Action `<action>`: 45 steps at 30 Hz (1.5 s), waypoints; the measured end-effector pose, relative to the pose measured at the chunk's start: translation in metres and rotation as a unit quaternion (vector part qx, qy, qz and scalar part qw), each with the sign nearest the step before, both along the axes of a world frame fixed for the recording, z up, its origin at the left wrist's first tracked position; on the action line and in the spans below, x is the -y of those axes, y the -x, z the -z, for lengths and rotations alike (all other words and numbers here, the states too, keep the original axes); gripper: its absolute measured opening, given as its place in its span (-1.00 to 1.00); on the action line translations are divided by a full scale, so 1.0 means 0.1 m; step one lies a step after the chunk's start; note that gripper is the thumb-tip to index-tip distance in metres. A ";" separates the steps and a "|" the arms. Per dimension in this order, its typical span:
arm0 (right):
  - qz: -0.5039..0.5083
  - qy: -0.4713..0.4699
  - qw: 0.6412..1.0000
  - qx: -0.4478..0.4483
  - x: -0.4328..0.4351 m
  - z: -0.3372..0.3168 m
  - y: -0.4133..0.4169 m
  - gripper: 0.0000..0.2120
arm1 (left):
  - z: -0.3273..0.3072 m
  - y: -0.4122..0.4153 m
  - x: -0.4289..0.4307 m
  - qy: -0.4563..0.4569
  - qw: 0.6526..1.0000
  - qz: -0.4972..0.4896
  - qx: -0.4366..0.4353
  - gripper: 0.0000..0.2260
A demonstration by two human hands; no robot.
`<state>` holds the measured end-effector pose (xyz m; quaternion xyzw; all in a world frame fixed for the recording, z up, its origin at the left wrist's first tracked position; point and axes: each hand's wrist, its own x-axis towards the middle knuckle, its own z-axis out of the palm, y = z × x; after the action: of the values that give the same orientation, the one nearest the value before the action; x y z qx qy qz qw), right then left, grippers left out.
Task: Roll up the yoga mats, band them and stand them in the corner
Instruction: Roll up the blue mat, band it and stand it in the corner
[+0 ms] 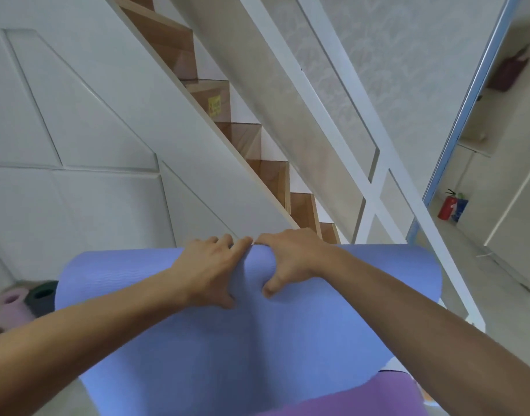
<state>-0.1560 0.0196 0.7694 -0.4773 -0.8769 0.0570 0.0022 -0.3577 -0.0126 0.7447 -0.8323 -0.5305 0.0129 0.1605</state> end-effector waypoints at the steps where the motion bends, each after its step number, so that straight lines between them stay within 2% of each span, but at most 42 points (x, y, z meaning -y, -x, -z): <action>1: -0.006 -0.009 1.000 0.006 0.03 0.05 0.01 -0.16 | -0.02 0.02 -0.03 0.013 1.000 -0.002 0.018 -0.12; 3: -0.023 -0.065 0.996 0.050 0.09 0.17 0.02 0.05 | -0.07 0.10 -0.10 0.070 0.996 -0.020 0.057 -0.20; 5: -0.040 -0.145 0.983 0.108 0.13 0.29 0.04 0.18 | -0.14 0.20 -0.19 0.179 0.976 -0.051 0.114 -0.22; 7: -0.046 -0.156 0.981 0.107 0.16 0.30 0.07 0.08 | -0.18 0.27 -0.24 0.293 0.935 -0.053 0.194 -0.25; 9: -0.042 -0.118 0.989 0.075 0.15 0.24 0.08 -0.09 | -0.19 0.30 -0.23 0.353 0.904 -0.043 0.236 -0.28; 10: -0.033 -0.093 0.993 0.060 0.13 0.20 0.07 -0.16 | -0.19 0.27 -0.20 0.354 0.906 -0.040 0.228 -0.25; 11: -0.021 -0.072 0.996 0.051 0.11 0.17 0.04 -0.21 | -0.17 0.24 -0.17 0.330 0.923 -0.033 0.195 -0.16; 13: 0.007 -0.029 0.999 0.037 0.06 0.11 -0.02 -0.24 | -0.09 0.15 -0.10 0.216 0.974 -0.020 0.062 0.10; 14: 0.020 -0.001 1.000 0.023 0.04 0.07 -0.05 -0.26 | -0.03 0.11 -0.05 0.146 0.989 -0.017 0.004 0.18; 15: 0.027 0.022 0.999 0.011 0.03 0.05 -0.07 -0.27 | 0.03 0.07 0.00 0.090 0.996 -0.016 -0.021 0.20; 17: 0.024 0.040 0.999 0.001 0.03 0.10 -0.09 -0.26 | 0.14 0.04 0.03 0.038 0.999 -0.018 -0.023 0.08; 19: 0.010 0.035 0.999 0.013 0.08 0.21 -0.09 -0.17 | 0.18 0.06 -0.02 0.053 0.998 -0.016 0.017 -0.13; 20: 0.001 0.015 0.999 0.033 0.11 0.28 -0.08 -0.05 | 0.17 0.09 -0.05 0.075 0.996 -0.020 0.040 -0.20; 22: -0.021 -0.072 0.990 0.116 0.18 0.46 -0.06 0.19 | 0.13 0.15 -0.14 0.146 0.985 -0.042 0.076 -0.25; 23: -0.027 -0.117 0.982 0.147 0.21 0.52 -0.05 0.23 | 0.10 0.18 -0.18 0.197 0.974 -0.054 0.099 -0.25; 25: -0.036 -0.146 0.977 0.151 0.21 0.55 -0.01 0.15 | 0.07 0.24 -0.22 0.288 0.942 -0.065 0.162 -0.27; 28: -0.029 -0.078 0.991 0.101 0.12 0.41 0.02 -0.09 | 0.06 0.25 -0.22 0.352 0.911 -0.066 0.204 -0.18; 29: -0.022 -0.057 0.994 0.091 0.07 0.36 0.01 -0.14 | 0.06 0.22 -0.19 0.338 0.922 -0.057 0.181 -0.06; 31: -0.005 0.000 0.997 0.080 -0.02 0.27 -0.03 -0.16 | 0.13 0.14 -0.10 0.242 0.967 -0.028 0.072 0.20; 33: 0.003 0.070 0.996 0.053 -0.05 0.19 -0.05 -0.16 | 0.25 0.09 0.01 0.136 0.991 -0.004 0.010 0.27; 35: -0.002 0.111 0.993 0.040 -0.05 0.22 -0.04 -0.17 | 0.35 0.11 0.02 0.115 0.993 0.005 0.007 0.17; 37: -0.016 0.106 0.993 0.047 0.01 0.34 0.00 -0.08 | 0.38 0.18 -0.06 0.146 0.989 0.001 0.033 0.01; 40: -0.039 -0.018 0.992 0.122 0.11 0.61 0.03 0.24 | 0.33 0.28 -0.20 0.221 0.970 -0.045 0.094 -0.14; 41: -0.047 -0.069 0.985 0.152 0.12 0.69 0.04 0.28 | 0.31 0.31 -0.22 0.256 0.957 -0.056 0.124 -0.17; 43: -0.060 -0.104 0.980 0.158 0.11 0.72 0.06 0.19 | 0.29 0.35 -0.24 0.329 0.923 -0.062 0.192 -0.23; 45: -0.063 -0.067 0.989 0.120 0.04 0.64 0.09 -0.01 | 0.28 0.36 -0.22 0.362 0.904 -0.055 0.220 -0.21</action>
<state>-0.1646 0.0157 0.7053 -0.4231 -0.9011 -0.0593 -0.0746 -0.3942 0.0094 0.7166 -0.7841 -0.5563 0.0291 -0.2738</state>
